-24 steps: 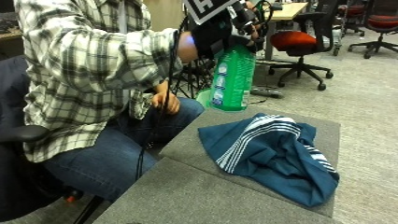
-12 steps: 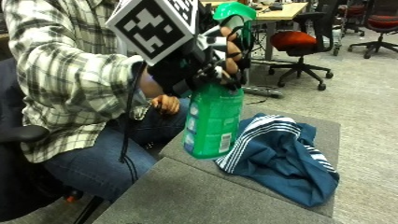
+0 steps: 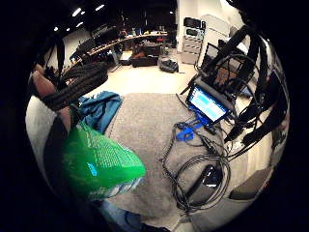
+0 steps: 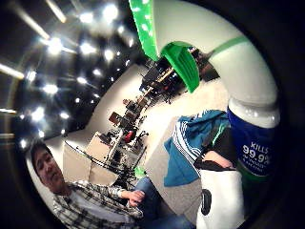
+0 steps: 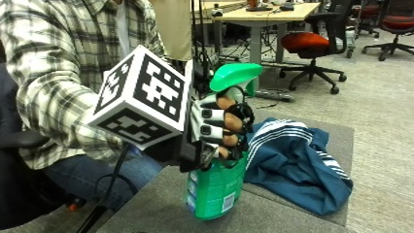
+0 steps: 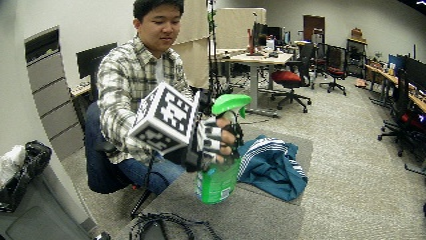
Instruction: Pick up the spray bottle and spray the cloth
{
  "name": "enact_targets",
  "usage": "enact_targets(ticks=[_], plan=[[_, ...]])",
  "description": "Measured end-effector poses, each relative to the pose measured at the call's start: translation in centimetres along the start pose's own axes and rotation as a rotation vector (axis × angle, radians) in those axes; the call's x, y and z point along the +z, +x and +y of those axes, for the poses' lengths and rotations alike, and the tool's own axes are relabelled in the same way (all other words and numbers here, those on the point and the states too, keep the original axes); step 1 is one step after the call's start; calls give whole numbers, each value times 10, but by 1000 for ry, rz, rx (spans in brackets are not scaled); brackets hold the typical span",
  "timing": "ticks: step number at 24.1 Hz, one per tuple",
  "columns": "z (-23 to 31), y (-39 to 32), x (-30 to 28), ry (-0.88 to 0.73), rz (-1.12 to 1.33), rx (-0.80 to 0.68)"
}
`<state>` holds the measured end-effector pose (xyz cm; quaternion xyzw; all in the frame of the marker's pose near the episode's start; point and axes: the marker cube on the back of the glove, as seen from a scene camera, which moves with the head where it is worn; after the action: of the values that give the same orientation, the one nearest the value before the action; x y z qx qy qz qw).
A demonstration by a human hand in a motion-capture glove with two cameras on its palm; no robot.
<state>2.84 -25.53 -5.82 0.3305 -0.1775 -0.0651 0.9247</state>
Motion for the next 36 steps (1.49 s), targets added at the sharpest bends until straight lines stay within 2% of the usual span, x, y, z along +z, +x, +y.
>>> enact_targets(ticks=[13, 18, 23, 27, 36], plan=[[16, 23, 14, -37, -57, -63], [18, 9, 12, -35, -72, -94], [4, -87, 11, -45, -144, -249], [-7, -178, 34, -105, -241, -341], [1, -292, 151, -232, -429, -324]])
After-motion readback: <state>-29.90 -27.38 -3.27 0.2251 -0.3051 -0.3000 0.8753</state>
